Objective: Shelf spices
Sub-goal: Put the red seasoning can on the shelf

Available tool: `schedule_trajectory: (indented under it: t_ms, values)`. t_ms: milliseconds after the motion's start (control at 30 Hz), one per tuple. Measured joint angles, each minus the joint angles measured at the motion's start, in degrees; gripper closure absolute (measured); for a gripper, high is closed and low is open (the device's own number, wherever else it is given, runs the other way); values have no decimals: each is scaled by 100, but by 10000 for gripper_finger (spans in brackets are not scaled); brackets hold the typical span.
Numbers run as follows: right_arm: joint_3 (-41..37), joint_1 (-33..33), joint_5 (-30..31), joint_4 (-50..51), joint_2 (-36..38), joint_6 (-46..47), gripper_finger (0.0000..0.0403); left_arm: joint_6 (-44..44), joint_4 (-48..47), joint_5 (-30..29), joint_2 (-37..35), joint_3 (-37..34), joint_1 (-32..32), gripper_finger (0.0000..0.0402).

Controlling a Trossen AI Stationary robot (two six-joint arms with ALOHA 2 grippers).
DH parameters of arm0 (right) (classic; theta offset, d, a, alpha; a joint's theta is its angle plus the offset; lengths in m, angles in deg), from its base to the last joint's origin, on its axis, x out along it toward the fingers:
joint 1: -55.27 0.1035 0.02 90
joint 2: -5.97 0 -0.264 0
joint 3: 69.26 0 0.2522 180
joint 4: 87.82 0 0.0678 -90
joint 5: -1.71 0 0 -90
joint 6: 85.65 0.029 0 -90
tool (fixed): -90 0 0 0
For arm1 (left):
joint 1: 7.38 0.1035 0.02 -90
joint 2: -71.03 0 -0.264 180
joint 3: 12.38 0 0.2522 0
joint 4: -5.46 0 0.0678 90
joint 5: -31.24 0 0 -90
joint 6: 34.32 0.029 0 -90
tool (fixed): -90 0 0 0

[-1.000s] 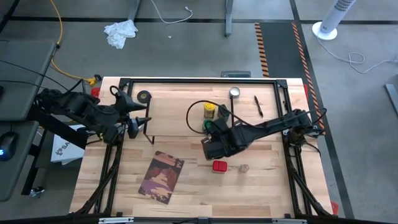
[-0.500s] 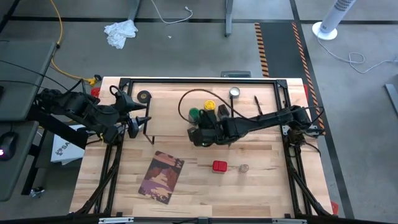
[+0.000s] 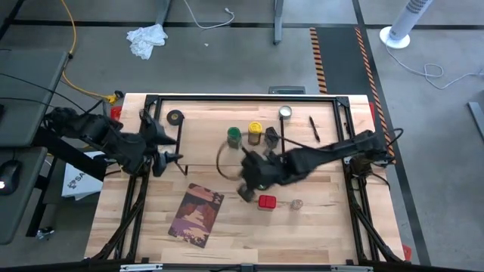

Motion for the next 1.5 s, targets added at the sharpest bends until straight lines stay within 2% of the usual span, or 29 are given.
schedule_trajectory:
  t_ms: [67,200,300,500,667,767,867,967,1167,1267,1500]
  values:
    - [84,281,-184,400,63,110,403,-142,-23,53,-21,-192,-160,145]
    - [93,715,-111,1219,51,875,402,-563,30,-121,-26,-553,-367,145]
    - [93,867,101,1448,25,1073,384,-822,51,-165,-13,-707,-429,145]
    - [93,871,155,1471,-60,985,282,-942,151,-124,-48,-748,-436,145]
    - [91,834,-51,1513,-374,1031,191,-939,501,-99,-137,-744,-434,145]
    - [91,814,-688,1591,-616,1034,151,-940,518,-103,-187,-744,-434,145]
    - [84,737,-1371,1660,-911,882,126,-938,519,-124,-206,-744,-434,145]
    - [84,616,-1607,1635,-1024,650,116,-936,519,-125,-212,-744,-434,145]
    - [84,483,-1497,1700,-1032,107,114,-817,516,-136,-212,-744,-432,145]
    - [84,457,-1827,1771,-1028,-43,114,-785,514,-135,-212,-744,-434,145]
    - [86,811,-1830,1914,-1026,-637,114,-470,509,-149,-212,-744,-434,145]
